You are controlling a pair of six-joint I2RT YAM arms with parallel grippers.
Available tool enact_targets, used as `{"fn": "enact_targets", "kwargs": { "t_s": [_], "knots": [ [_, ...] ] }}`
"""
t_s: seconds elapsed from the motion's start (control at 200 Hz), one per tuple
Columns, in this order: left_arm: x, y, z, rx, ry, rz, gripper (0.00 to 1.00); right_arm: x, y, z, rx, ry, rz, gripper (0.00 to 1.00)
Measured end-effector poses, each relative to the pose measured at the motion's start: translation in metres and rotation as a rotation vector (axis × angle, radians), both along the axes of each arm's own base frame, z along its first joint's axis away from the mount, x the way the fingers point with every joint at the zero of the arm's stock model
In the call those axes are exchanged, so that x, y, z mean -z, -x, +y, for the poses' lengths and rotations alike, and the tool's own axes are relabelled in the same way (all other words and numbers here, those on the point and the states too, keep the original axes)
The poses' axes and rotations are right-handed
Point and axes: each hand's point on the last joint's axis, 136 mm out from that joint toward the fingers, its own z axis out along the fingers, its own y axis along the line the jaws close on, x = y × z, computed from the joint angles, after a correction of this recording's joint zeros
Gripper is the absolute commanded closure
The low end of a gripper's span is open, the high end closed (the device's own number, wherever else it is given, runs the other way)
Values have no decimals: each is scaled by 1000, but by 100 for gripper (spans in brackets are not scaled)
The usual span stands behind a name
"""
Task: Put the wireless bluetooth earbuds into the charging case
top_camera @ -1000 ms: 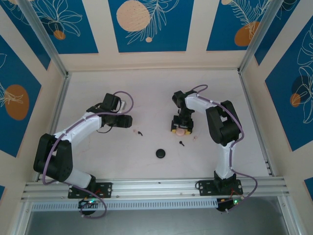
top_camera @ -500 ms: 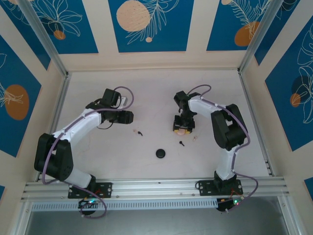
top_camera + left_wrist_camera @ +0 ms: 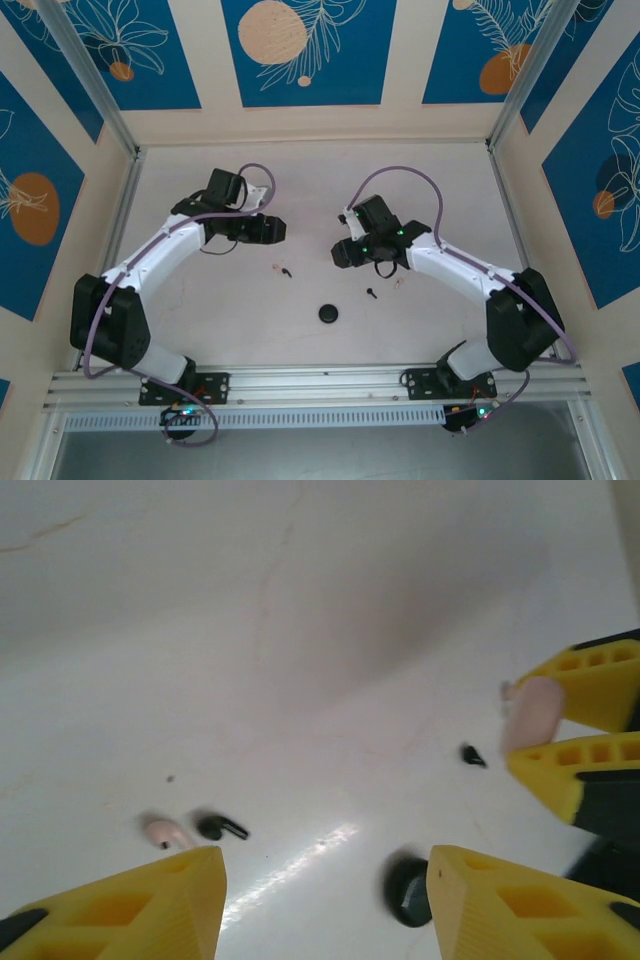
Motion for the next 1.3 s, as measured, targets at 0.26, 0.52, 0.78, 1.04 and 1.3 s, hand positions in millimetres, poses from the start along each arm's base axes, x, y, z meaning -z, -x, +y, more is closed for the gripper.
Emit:
{"fn": "enact_targets", "kwargs": {
  "t_s": [0.26, 0.52, 0.78, 1.04, 1.3],
  "knots": [
    [-33, 15, -16, 67, 137, -3, 53, -37, 4, 18, -227, -91, -288, 57],
    [-60, 30, -29, 143, 210, -61, 54, -67, 5, 43, -481, -98, -544, 57],
    [-64, 37, -40, 179, 214, -85, 57, -64, 6, 58, -606, -52, -634, 57],
    [-59, 40, -46, 187, 183, -95, 57, -75, 8, 74, -650, -53, -685, 57],
    [-49, 40, -54, 188, 168, -71, 57, -79, 12, 83, -667, -65, -714, 57]
  ]
}}
